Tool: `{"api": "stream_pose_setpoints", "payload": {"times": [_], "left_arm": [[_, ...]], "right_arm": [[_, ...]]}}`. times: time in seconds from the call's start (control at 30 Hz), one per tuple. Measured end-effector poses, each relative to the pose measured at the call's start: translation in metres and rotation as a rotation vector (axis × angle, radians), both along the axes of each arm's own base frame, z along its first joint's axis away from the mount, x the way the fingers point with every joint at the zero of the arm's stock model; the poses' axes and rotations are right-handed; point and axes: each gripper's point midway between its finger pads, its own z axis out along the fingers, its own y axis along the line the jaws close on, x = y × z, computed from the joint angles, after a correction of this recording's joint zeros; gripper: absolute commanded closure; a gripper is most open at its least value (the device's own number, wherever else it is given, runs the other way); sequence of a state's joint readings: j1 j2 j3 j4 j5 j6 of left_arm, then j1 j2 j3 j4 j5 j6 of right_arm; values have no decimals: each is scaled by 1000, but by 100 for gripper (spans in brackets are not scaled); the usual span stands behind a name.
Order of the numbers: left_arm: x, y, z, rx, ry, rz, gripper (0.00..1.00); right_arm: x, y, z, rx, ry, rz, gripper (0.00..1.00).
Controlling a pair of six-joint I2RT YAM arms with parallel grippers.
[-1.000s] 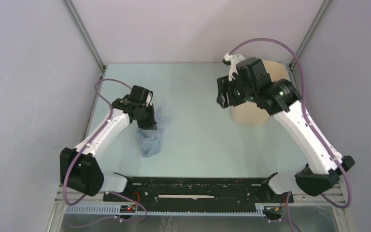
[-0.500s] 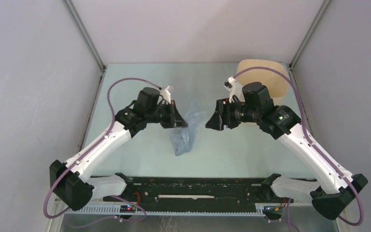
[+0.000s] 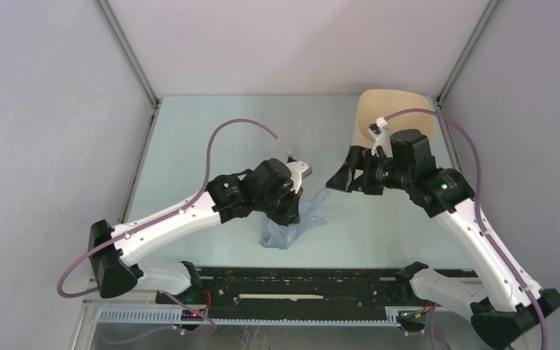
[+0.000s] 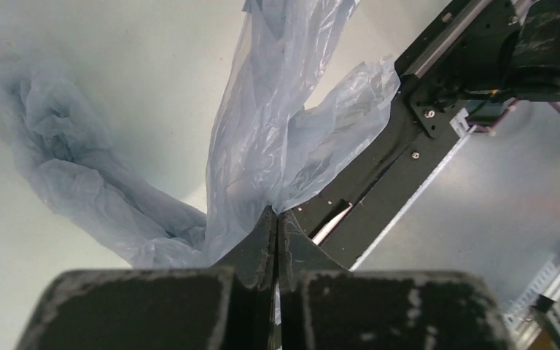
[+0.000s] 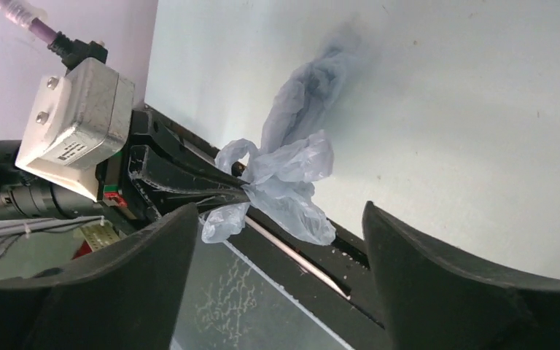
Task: Put the trash bags into the trash bin
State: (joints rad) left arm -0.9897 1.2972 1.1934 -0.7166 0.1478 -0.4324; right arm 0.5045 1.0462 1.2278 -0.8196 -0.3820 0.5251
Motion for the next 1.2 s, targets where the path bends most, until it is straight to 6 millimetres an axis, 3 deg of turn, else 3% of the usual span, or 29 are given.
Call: {"api": "stream_pose_setpoints", "payload": {"times": [0.1, 0.23, 0.4, 0.57, 0.73, 0.93, 1.03, 1.1, 1.13, 1.2], "left_arm": [[-2, -1, -2, 30, -51, -7, 100], [-3, -2, -3, 58, -100, -10, 100], [-6, -10, 2, 62, -149, -39, 100], [-10, -17, 1, 76, -182, -74, 100], [-8, -20, -3, 97, -198, -94, 100], [-3, -29, 5, 92, -224, -112, 100], [1, -34, 10, 88, -242, -120, 100], [2, -35, 10, 90, -246, -121, 100], [2, -35, 10, 92, -248, -123, 96], [3, -35, 9, 97, -250, -120, 75]], "right_arm": [[-10, -11, -1, 16, -1, -35, 0], [-27, -16, -17, -1, 53, -33, 0], [-25, -15, -39, -29, 119, -41, 0], [-22, -5, -53, 56, 181, -48, 1], [-18, -4, -74, 123, 262, -77, 11], [-11, 6, -74, 147, 256, -39, 23], [-11, 9, -74, 144, 241, -20, 33], [-10, 10, -73, 140, 226, -12, 49], [-10, 9, -74, 136, 219, -11, 60], [-8, 7, -74, 131, 206, -11, 88]]}}
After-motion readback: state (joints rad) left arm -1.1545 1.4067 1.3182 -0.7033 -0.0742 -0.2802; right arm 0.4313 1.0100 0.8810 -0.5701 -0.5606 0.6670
